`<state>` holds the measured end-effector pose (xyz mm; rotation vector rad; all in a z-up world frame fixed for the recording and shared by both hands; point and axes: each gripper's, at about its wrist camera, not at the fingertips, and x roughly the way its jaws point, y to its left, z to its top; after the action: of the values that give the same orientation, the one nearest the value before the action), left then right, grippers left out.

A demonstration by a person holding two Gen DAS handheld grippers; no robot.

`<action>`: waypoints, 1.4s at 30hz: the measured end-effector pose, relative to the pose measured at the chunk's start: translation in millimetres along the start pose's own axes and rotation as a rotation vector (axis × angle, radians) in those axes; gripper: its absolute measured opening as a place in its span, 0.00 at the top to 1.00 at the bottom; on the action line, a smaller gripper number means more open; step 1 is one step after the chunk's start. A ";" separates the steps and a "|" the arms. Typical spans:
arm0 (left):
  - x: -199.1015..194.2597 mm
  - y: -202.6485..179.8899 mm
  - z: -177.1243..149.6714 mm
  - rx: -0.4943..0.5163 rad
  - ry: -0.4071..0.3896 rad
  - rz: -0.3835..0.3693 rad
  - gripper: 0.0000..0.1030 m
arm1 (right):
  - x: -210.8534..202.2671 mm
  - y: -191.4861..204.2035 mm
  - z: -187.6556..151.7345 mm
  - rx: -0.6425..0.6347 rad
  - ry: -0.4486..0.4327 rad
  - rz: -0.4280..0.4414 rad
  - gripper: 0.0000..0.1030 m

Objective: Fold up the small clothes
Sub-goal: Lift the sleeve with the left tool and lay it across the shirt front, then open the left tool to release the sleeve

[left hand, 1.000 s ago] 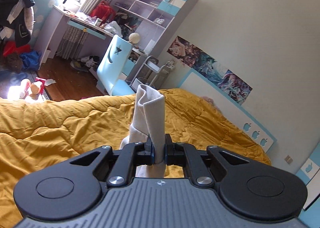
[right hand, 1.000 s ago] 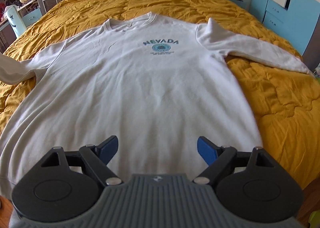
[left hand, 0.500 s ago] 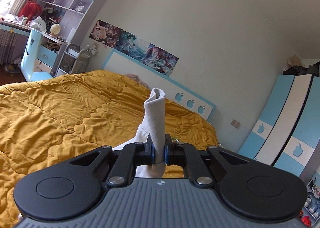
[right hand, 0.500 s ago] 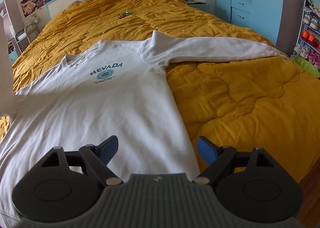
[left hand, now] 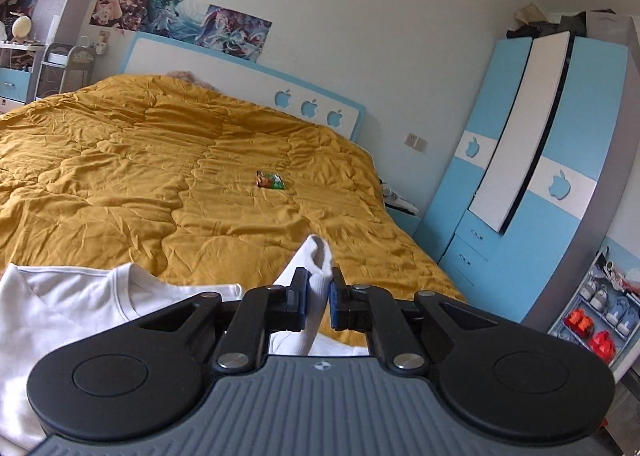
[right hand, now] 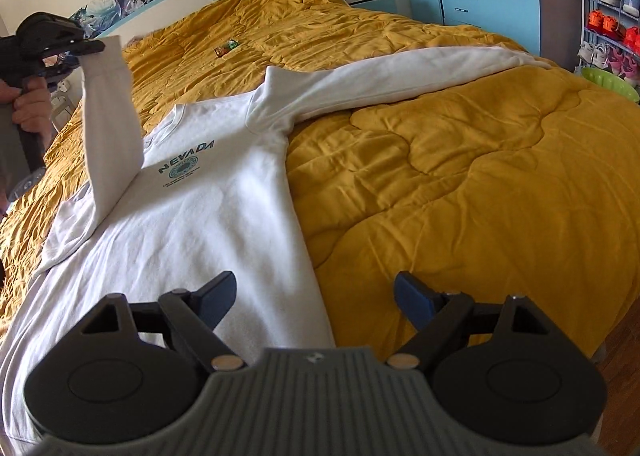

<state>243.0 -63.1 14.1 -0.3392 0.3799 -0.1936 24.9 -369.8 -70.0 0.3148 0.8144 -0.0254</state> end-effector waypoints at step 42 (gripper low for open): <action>-38.4 166.9 -131.8 0.760 0.294 0.777 0.87 | 9.4 43.0 -9.3 -0.127 0.127 -0.139 0.20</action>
<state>176.4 63.1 -148.2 0.5989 0.6660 0.3809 30.9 -325.2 -71.3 0.1404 0.9589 -0.0841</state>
